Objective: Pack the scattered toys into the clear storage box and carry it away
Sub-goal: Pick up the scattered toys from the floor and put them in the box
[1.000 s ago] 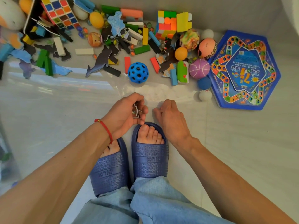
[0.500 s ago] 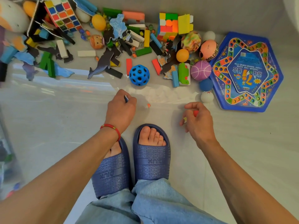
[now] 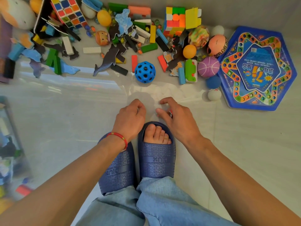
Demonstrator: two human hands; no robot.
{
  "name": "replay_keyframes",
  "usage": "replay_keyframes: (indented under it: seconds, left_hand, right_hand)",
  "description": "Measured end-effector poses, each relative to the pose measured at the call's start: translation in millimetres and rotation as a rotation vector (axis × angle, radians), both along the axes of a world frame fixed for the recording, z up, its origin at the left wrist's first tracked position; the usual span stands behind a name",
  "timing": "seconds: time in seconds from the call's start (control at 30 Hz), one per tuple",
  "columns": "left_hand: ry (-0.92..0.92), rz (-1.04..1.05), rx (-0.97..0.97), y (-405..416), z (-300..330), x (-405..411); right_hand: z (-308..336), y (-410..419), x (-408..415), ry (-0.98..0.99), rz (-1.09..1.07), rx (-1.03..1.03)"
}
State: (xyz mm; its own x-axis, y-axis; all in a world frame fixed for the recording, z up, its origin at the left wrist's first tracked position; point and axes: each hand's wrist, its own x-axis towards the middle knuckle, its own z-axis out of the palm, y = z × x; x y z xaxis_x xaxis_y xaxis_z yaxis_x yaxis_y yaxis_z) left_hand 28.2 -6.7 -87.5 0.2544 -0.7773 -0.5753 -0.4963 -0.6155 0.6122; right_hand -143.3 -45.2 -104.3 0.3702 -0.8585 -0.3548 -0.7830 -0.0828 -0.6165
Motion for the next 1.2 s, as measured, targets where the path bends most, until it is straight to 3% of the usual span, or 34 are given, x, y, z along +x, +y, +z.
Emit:
replay_keyframes:
  seconds: [0.13,0.37,0.5,0.57,0.73,0.93,1.2]
  left_hand:
    - [0.114,0.153,0.048,-4,-7,6]
    - [0.333,0.282,0.111,-7,-2,6]
    - [0.758,0.506,0.219,-14,15,6]
    - [0.867,0.543,0.239,-13,18,5]
    - [0.886,0.536,0.229,-9,16,-3]
    - [0.862,0.492,0.222,-4,13,-7]
    - [0.860,0.474,0.256,0,26,-9]
  right_hand:
    - [-4,5,3,0.087,0.115,-0.118]
    - [-4,-1,9,0.096,0.160,-0.075]
    - [4,-8,-10,-0.125,-0.458,0.169]
    - [9,-12,-33,-0.116,-0.720,0.163]
    - [24,-24,-88,0.168,-0.679,-0.265]
    - [12,-38,-78,0.220,-0.605,-0.092]
    - [13,-30,-71,0.119,-0.740,0.035]
